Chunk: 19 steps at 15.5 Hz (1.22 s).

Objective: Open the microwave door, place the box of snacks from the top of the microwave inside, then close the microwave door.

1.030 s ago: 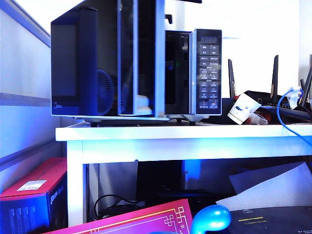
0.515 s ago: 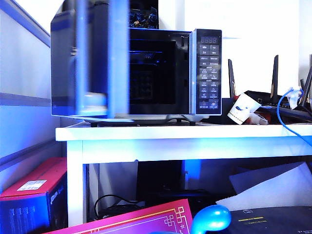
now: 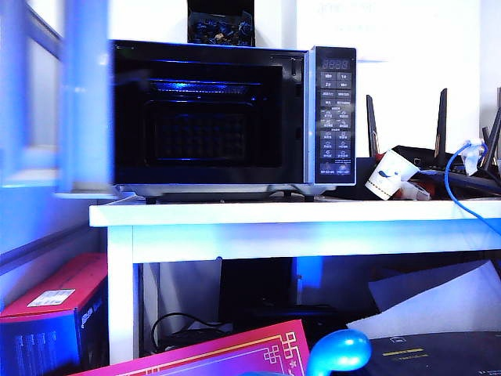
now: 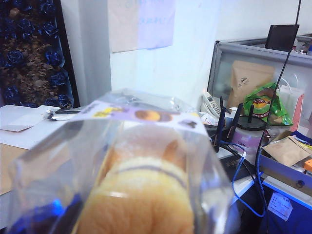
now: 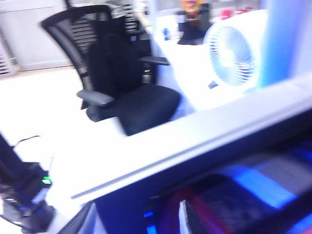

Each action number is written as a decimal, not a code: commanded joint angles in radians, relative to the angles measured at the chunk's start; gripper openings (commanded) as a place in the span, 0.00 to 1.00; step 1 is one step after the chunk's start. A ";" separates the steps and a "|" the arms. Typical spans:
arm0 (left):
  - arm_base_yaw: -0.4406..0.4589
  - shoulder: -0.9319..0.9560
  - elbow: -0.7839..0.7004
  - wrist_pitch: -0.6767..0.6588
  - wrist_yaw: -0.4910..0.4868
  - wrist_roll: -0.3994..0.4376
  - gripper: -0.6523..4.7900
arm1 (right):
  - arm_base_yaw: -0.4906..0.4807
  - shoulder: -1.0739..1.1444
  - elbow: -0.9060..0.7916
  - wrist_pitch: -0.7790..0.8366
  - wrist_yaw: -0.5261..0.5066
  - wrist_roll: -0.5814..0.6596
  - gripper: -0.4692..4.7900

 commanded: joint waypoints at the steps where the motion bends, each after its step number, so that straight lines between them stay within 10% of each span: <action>1: -0.001 -0.007 0.005 0.027 0.001 0.005 0.63 | 0.050 -0.007 0.005 0.016 0.000 0.004 0.52; 11: -0.001 -0.007 0.005 0.006 0.000 0.005 0.63 | 0.182 -0.007 0.005 0.045 0.008 0.004 0.52; 17: -0.001 -0.007 0.005 -0.013 -0.006 0.005 0.63 | -0.013 -0.124 0.005 0.032 0.079 0.003 0.53; 19: -0.001 -0.008 0.006 -0.030 0.015 -0.005 0.63 | -0.138 -0.162 0.005 0.064 0.114 0.004 0.68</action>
